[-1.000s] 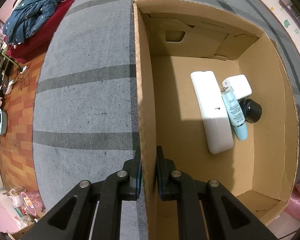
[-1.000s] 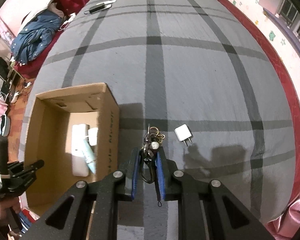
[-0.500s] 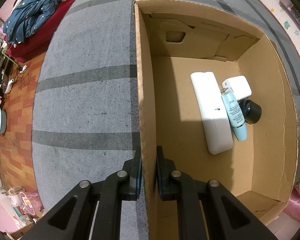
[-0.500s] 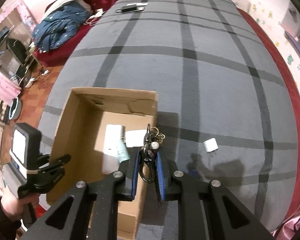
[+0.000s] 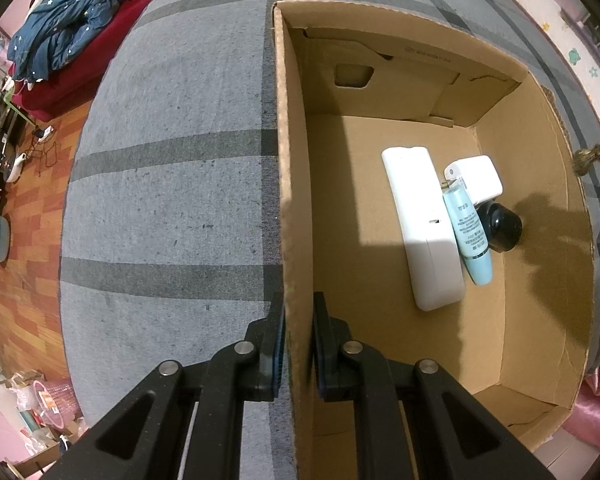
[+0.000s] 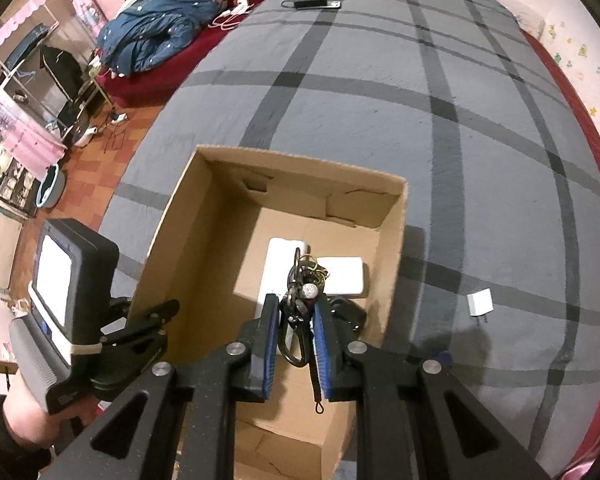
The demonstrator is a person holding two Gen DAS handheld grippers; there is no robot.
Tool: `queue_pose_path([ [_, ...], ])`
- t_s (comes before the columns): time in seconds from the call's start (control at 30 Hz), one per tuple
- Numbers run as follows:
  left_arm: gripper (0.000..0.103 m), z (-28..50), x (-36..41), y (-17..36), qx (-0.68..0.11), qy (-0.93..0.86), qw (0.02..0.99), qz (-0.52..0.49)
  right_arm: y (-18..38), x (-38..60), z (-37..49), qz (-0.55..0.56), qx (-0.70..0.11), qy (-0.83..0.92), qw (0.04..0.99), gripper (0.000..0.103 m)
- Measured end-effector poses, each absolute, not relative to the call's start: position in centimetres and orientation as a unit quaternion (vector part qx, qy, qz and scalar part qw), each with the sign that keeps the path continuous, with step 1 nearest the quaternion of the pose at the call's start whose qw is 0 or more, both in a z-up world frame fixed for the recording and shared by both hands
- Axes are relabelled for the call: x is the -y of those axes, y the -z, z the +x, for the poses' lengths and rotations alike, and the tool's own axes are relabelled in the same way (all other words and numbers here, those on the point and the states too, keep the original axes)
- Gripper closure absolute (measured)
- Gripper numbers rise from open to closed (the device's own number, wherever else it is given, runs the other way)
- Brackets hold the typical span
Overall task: Organize rigid objects
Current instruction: 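Carry the keychain into the box with the right gripper, then lower the keychain onto the white remote and open the right gripper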
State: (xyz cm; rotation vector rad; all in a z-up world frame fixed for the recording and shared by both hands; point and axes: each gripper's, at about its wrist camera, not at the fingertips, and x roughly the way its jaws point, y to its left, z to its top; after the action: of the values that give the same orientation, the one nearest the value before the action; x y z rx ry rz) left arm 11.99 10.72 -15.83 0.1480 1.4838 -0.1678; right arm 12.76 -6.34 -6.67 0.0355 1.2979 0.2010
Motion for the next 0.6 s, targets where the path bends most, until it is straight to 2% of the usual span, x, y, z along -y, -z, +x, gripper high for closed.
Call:
queue_pose_path([
  [0.6, 0.09, 12.1, -11.1, 15.7, -0.675, 0.082, 0.731, 0.062, 13.4, 3.4, 14.0, 0.009, -0.638, -0.104, 0.763, 0.086],
])
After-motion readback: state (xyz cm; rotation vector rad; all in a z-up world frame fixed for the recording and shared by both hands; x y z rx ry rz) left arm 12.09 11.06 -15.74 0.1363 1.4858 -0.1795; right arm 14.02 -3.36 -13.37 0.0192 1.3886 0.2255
